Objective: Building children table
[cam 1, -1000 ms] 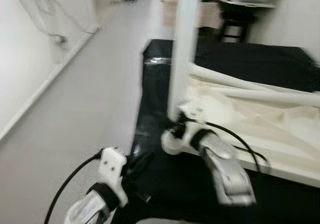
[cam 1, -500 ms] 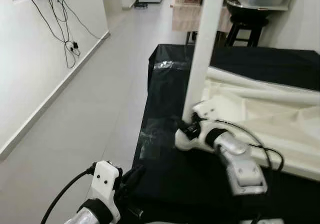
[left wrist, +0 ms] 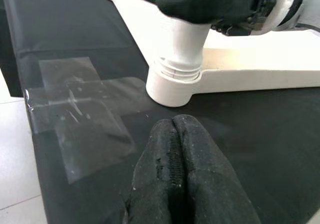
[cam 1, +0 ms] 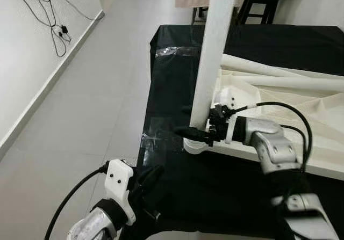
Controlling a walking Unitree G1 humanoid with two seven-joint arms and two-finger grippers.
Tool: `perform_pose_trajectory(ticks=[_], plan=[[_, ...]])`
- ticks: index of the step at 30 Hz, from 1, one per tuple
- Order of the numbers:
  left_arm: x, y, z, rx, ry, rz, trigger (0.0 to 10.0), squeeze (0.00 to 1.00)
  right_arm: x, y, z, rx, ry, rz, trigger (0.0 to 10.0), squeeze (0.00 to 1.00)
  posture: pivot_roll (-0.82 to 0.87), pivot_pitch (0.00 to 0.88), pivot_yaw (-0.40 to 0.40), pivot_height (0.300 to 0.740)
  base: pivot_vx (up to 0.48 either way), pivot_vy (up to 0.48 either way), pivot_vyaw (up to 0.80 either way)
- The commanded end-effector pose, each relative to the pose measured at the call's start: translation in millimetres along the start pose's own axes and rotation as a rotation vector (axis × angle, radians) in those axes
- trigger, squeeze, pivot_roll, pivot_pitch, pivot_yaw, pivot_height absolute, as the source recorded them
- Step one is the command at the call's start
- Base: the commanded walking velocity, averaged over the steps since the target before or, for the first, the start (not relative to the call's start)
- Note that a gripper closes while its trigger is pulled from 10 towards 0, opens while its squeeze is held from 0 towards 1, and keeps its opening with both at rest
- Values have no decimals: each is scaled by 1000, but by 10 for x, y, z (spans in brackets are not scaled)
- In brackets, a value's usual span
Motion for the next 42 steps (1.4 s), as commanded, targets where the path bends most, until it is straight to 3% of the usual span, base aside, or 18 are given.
perform_pose_trajectory(ticks=[1,6,13,17,19,20,22,24,26,29,32,33,36,37,38,39,41,42], plan=[[-13,-13,-9,-10,-4,8,10000,0,-43,88,-56,-1,16,47,0,0,68,153,-21,740,0,0,0],[-15,10,16,-8,1,5,10000,0,75,5,-71,2,38,9,0,0,58,163,-28,740,0,0,0],[8,27,24,-5,-6,-4,10000,0,-11,-201,-81,0,-2,-15,0,0,19,171,-35,740,0,0,0],[5,29,26,-6,-6,-7,10000,0,36,-255,-170,-69,-85,-248,0,0,0,181,-32,740,0,0,0],[-14,28,32,-7,-4,-8,10000,0,131,-264,-310,-141,-59,-509,0,0,-7,183,-25,740,0,0,0],[-32,26,36,-8,-3,-8,10000,0,180,-358,-435,-185,10,-773,0,0,-23,189,-17,740,0,0,0],[-45,26,41,-9,-3,-9,10000,0,-19,-335,-614,-230,104,-870,0,0,-27,189,-17,740,0,0,0],[-59,37,53,-9,-4,-17,10000,0,-449,34,-671,-360,-100,-694,0,0,-29,183,-12,740,0,0,0],[-73,43,54,-10,-3,-18,10000,0,-460,119,-601,-299,-87,-649,0,0,-34,174,-7,740,0,0,0],[-89,73,65,-7,0,-17,10000,0,-294,10,-670,-223,124,-717,0,0,-24,168,-14,740,0,0,0],[-113,76,76,-2,4,-10,10000,0,-342,95,-647,-226,111,-674,0,0,-26,165,-22,740,0,0,0],[-126,75,88,4,9,-1,10000,0,-367,130,-624,-232,102,-657,9843,0,-25,165,-22,740,0,0,0],[-132,78,93,6,9,2,10000,0,-390,149,-603,-222,133,-650,10000,0,-24,165,-19,740,0,0,0],[-135,81,96,7,9,3,10000,0,-438,188,-572,-208,156,-598,10000,702,-23,165,-18,740,0,0,0],[-135,81,96,7,9,3,10000,0,-438,188,-572,-208,156,-598,10000,702,-23,165,-18,740,0,0,0],[-140,84,99,6,8,1,10000,0,-481,249,-422,-152,133,-480,10000,1000,-24,163,-12,740,0,0,0],[-144,87,102,6,6,0,10000,0,-516,281,-312,-115,110,-395,10000,1000,-26,163,-11,740,0,0,0],[-142,95,99,3,0,-7,10000,0,-486,263,-75,-45,7,-236,10000,1000,-26,160,-6,740,0,0,0]])
Point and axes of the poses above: a point about 5 cm out from each wrist's last joint towards the gripper, its own y axis pointing out of the wrist towards the gripper, its own z axis along the axis of the wrist's last joint, x = y × z, the point moved 6 cm from there along y, pointing out of the wrist towards the gripper, and after that the axes turned 6 degrees about -y, right-handed, at the moved point
